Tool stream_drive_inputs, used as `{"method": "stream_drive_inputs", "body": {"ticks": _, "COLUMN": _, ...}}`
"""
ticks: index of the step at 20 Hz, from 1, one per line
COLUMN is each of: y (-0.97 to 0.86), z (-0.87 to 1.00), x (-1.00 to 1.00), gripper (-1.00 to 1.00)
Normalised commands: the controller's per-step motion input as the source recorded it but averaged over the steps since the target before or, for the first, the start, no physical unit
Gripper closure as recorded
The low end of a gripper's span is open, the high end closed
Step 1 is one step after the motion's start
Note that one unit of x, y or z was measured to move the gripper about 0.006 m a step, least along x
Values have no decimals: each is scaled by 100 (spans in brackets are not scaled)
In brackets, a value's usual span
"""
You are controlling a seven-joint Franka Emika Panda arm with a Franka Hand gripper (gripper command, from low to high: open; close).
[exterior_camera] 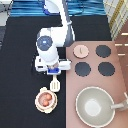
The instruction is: Take the lid off the pot, put the pot on the plate, and use the tool to push the pot to the front of the table.
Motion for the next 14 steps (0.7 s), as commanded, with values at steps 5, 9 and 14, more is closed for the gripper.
{"method": "stream_drive_inputs", "body": {"ticks": 5, "y": -13, "z": 35, "x": 72, "gripper": 100}}
{"method": "stream_drive_inputs", "body": {"ticks": 9, "y": -9, "z": 41, "x": 73, "gripper": 100}}
{"method": "stream_drive_inputs", "body": {"ticks": 14, "y": -7, "z": 33, "x": 74, "gripper": 100}}
